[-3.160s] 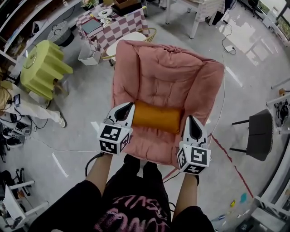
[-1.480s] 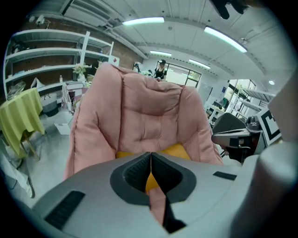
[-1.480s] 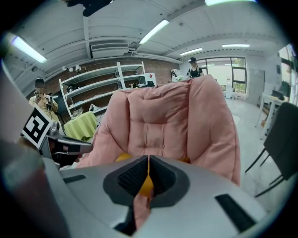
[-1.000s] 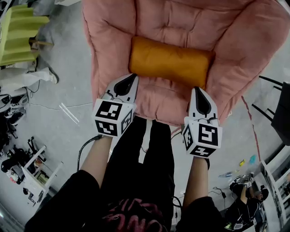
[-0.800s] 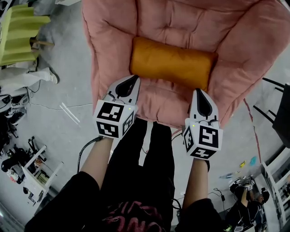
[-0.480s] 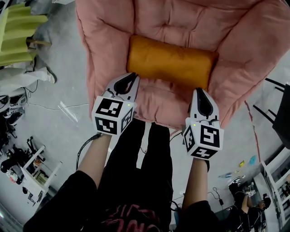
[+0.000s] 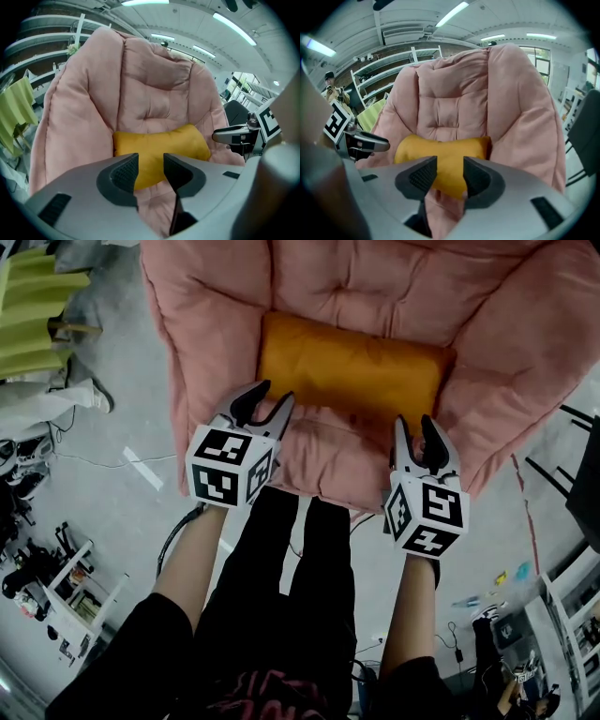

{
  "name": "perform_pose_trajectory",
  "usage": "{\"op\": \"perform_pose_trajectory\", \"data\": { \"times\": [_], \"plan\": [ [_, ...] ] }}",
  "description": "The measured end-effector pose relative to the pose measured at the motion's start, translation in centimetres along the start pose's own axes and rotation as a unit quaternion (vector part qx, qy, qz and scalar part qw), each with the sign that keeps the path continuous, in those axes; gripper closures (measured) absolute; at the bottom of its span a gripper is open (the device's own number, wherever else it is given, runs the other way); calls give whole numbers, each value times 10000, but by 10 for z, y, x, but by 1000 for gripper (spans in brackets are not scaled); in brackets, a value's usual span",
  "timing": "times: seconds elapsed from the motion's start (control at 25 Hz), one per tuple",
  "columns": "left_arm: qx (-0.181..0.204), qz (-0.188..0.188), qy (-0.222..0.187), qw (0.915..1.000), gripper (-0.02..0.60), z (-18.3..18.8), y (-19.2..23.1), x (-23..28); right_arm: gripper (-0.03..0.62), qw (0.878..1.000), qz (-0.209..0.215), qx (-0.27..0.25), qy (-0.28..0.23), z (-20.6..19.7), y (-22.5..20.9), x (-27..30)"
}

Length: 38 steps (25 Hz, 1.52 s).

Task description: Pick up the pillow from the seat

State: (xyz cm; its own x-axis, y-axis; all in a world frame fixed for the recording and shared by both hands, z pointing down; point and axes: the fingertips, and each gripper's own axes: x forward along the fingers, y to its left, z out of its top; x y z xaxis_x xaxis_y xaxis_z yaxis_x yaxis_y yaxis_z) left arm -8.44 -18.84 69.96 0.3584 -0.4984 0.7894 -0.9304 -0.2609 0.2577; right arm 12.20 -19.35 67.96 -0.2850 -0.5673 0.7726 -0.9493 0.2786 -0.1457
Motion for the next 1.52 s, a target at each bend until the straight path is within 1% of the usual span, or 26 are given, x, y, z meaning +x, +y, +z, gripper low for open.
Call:
{"op": "perform_pose_trajectory", "data": {
  "times": [0.16,0.32,0.44,0.68,0.84,1.04,1.28,1.52],
  "plan": [
    [-297,103,93,9995,398,-5,13,10,382,9997,-2,86,242,-10,-9,15],
    [-401,248,178,9987,363,-7,24,21,341,9992,-107,140,348,-15,-19,23],
    [-477,234,205,9984,339,-6,29,30,319,9988,-127,119,464,-19,-21,33],
    [-512,233,307,9979,326,-10,30,47,316,9980,-238,104,572,-23,-28,46],
    [-505,349,314,9976,312,-12,35,55,313,9974,-265,151,660,-28,-32,55],
    [-654,397,364,9964,307,-14,43,64,301,9967,-251,176,752,-31,-38,62],
    [-603,366,421,9966,301,-16,42,75,295,9961,-166,260,829,-36,-42,71],
    [-531,402,528,9964,301,-20,37,87,295,9957,-209,207,880,-43,-49,78]
  ]
}}
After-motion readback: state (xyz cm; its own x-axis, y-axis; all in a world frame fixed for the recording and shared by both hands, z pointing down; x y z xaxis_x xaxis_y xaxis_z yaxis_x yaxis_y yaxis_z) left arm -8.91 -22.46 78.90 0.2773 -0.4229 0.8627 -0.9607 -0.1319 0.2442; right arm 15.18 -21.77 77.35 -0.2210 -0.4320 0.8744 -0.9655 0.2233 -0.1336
